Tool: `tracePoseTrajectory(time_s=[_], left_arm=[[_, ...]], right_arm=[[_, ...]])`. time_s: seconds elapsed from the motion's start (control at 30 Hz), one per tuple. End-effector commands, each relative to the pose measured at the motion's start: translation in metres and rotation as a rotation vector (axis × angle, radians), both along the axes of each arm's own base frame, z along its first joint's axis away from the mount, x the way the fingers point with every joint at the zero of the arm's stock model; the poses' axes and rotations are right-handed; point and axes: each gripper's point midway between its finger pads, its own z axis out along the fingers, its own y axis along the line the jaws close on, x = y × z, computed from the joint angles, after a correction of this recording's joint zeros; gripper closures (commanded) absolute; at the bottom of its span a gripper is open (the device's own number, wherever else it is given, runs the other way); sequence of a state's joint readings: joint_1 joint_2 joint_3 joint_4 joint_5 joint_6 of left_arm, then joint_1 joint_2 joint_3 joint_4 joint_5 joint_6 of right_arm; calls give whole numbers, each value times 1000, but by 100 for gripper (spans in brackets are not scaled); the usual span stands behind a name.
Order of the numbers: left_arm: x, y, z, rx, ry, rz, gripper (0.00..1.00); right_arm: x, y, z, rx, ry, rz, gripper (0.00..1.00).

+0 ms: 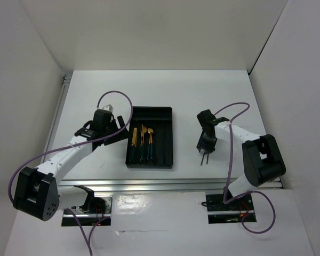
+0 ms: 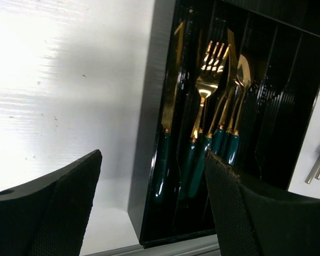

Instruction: Sort the eating utensils into containers

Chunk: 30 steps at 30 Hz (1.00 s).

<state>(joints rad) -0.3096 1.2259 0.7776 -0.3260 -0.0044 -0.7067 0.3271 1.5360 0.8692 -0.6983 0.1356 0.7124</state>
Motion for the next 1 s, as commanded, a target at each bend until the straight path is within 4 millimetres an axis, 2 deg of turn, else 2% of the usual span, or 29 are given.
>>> tracePoseTrajectory(time_s=[0.0,0.17,0.5,0.6,0.67,0.73,0.77,0.97], left_arm=[[6,-8,5,-28,-37,-46,17],[8,-14,1,-42,-21,-75,18],[14,-29,-5,-18,1,-108,19],[15,-31,-8,-7,11,-110,19],[20,-28,-13,15,18,-94,20],[19,-30,-17,38,30,-86,22],[18,-30,-23,54,44,-87,22],[24,-22,-39,136,88,-15,28]], right_arm=[[7,-2,-2,-7,-28,8,62],[6,-5,-2,-27,-25,4,62],[-6,-4,-20,-21,38,0,63],[-8,-5,-27,-25,54,-10,70],[-6,-3,-27,-13,47,-8,83],[-7,2,-31,11,52,-4,91],[-11,1,-33,8,60,-4,98],[-4,7,-33,42,36,10,100]])
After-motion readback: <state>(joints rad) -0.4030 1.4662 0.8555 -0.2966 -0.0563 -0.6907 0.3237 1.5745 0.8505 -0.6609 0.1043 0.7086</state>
